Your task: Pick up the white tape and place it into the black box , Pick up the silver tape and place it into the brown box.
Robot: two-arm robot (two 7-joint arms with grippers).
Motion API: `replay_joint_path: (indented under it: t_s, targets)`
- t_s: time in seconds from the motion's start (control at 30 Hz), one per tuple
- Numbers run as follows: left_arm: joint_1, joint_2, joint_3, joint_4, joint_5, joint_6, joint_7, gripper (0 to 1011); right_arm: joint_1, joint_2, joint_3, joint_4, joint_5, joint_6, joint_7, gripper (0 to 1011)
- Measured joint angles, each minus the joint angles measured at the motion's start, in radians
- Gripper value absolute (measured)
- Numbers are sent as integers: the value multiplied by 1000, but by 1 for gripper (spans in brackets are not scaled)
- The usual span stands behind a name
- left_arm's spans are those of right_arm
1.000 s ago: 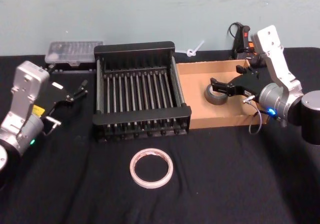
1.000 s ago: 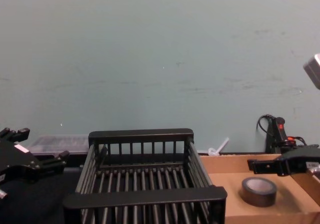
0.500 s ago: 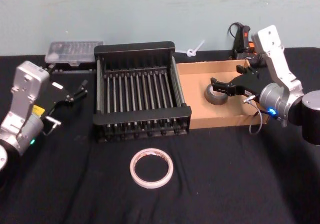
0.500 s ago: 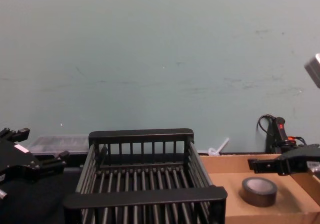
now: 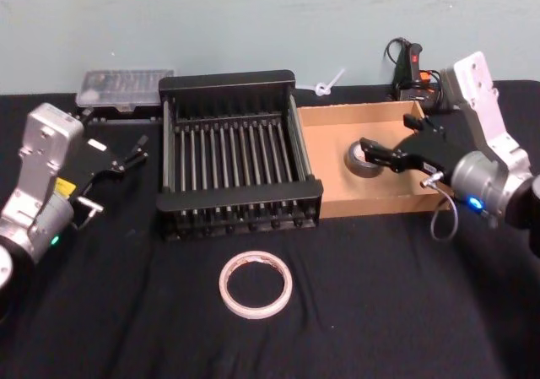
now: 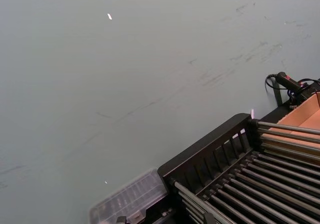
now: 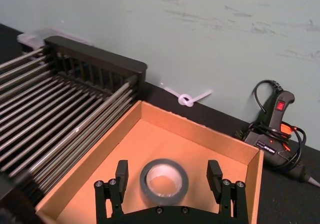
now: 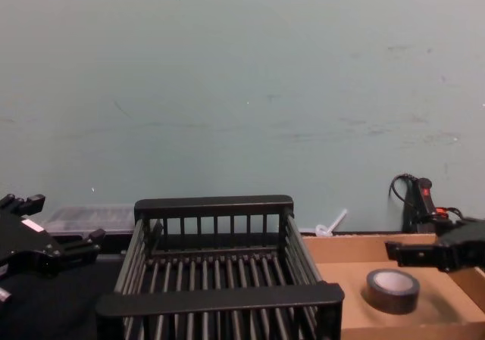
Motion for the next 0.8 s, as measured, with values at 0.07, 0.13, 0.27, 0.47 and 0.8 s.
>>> replay_joint_path:
  t_s: [0.07, 0.13, 0.27, 0.47, 0.8]
  targets:
    - [0, 0, 0, 0, 0, 0, 0, 1001, -21, 16, 2, -24, 3, -14, 12, 1002]
    - [0, 0, 0, 0, 0, 0, 0, 1001, -39, 28, 3, -43, 5, -26, 20, 1002]
    - [0, 0, 0, 0, 0, 0, 0, 1001, -94, 61, 11, -95, 12, -71, 37, 1002]
    - [0, 0, 0, 0, 0, 0, 0, 1001, -171, 104, 20, -158, 26, -132, 61, 1002]
    - [0, 0, 0, 0, 0, 0, 0, 1001, -250, 157, -3, -202, 53, -197, 124, 1002]
